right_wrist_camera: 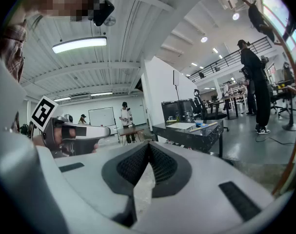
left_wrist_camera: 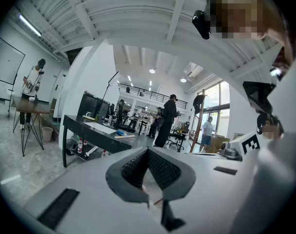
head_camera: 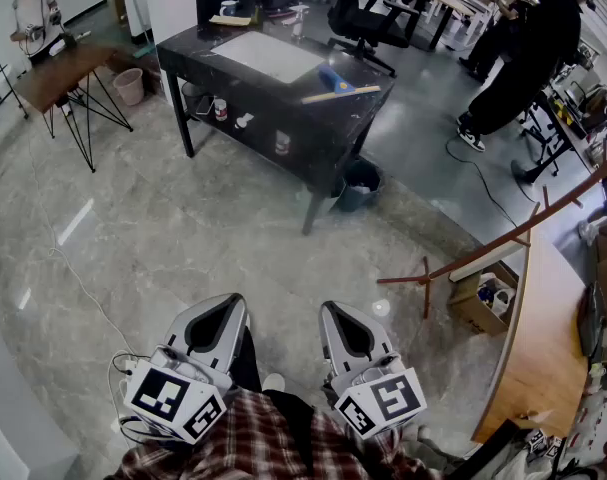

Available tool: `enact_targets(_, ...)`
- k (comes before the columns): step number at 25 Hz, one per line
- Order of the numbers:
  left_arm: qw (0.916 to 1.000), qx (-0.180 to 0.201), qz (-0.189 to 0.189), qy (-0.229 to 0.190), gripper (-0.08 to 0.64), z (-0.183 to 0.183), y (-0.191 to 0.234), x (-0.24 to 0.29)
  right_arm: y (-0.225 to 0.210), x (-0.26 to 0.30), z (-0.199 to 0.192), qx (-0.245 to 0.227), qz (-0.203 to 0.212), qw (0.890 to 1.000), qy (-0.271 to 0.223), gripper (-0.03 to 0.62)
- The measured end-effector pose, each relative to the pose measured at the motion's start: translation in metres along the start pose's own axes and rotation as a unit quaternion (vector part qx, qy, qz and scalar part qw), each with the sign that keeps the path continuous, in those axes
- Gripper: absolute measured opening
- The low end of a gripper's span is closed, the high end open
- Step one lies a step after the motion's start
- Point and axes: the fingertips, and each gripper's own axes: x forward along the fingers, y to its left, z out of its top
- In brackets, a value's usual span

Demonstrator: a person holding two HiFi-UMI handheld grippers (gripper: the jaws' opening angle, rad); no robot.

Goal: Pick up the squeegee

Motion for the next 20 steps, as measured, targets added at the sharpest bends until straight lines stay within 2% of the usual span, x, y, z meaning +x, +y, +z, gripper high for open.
enact_targets(5, 1.0000, 0.000, -0.005, -0.005, 0.009, 0.021, 0.045, 0.044, -0.021, 0.062, 0.018, -0.004, 0.000, 1.000, -0.004, 0.011)
enact_targets(13, 0.9994, 0.025, -0.017, -0.019, 0.009, 0.082, 0.137, 0.110, -0.051, 0.186, 0.065, -0.014, -0.012, 1.000, -0.022, 0.011)
enact_targets(20, 0.9995, 0.017, -0.023, -0.010, 0.011, 0.098, 0.206, 0.152, -0.071, 0.260, 0.074, -0.016, -0.033, 0.999, -0.019, 0.011)
